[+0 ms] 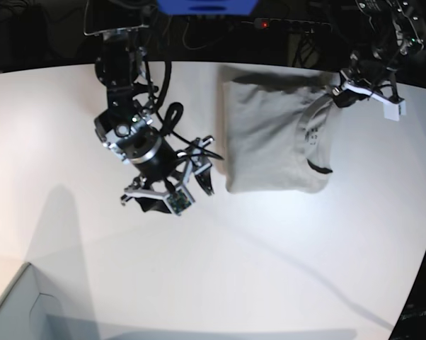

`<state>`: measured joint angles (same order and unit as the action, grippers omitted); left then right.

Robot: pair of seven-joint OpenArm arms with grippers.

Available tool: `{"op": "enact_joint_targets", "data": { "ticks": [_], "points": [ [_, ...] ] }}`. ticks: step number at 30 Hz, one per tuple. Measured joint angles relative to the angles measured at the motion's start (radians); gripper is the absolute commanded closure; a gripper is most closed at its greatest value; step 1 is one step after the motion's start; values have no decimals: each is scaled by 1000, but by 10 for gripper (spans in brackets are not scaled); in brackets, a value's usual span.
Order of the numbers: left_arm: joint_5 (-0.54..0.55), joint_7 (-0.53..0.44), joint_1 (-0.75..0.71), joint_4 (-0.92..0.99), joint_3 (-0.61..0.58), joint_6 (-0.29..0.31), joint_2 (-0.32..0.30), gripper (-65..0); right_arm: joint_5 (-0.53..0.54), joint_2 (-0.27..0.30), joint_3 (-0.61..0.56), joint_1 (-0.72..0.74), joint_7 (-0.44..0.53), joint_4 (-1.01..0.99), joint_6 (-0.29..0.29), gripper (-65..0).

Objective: Layout the t-shirt on the table in an organized manner, then fold the t-shirt properly
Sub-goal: 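Press and smooth the folded shirt edge with the left gripper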

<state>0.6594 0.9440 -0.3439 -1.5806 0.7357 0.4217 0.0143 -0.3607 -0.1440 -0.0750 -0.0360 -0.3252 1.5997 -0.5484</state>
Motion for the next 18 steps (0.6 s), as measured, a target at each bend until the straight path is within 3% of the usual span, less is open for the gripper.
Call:
{"op": "enact_joint_targets", "data": {
  "ticks": [10,18],
  "points": [
    [17,0,93,203,-4,2,-71,-21,0,0,-5,-6,0,-1,0,-385],
    [13,3,79,182,-2,0,-77,-354,0,0,-5,-6,0,0,0,-385]
  ]
}}
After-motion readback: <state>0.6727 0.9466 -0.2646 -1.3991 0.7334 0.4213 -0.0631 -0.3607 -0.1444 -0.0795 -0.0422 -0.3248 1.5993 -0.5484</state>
